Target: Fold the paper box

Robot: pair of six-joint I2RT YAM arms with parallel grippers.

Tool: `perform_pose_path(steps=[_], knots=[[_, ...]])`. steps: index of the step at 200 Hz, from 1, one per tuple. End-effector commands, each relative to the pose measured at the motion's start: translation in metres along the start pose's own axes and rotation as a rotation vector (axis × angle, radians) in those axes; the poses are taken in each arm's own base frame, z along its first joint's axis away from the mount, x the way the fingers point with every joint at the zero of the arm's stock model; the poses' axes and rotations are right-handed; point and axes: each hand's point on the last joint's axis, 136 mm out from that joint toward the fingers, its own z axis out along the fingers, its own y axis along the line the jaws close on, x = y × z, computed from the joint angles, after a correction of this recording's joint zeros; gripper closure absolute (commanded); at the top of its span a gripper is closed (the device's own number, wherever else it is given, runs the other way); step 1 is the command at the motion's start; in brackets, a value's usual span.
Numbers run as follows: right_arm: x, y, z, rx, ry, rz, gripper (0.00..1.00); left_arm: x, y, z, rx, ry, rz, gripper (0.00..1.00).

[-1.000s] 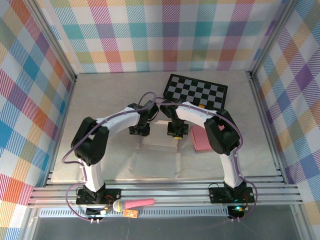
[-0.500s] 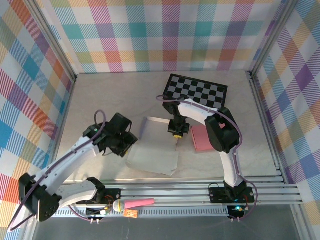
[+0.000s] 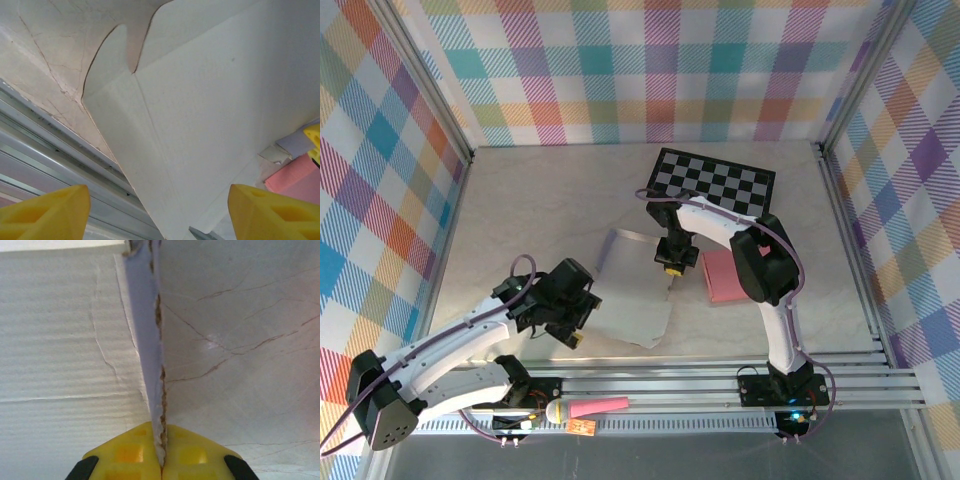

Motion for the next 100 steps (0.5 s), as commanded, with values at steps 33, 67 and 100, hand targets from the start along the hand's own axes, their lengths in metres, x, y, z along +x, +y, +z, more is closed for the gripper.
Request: perform_pose_path(steps=[33,67,100], knots=[[0.007,-0.005,0.016,0.017,0.065,0.040,1.00,-0.018,0.006,0.026,-0.008,-0.109,0.004,0.30],[0.010,-0.007,0.018,0.018,0.072,0.046,1.00,-0.037,-0.015,0.024,0.053,-0.243,0.035,0.45],[0.015,-0.011,0.020,0.011,0.072,0.055,1.00,-0.052,-0.037,0.014,0.171,-0.328,0.045,0.78]])
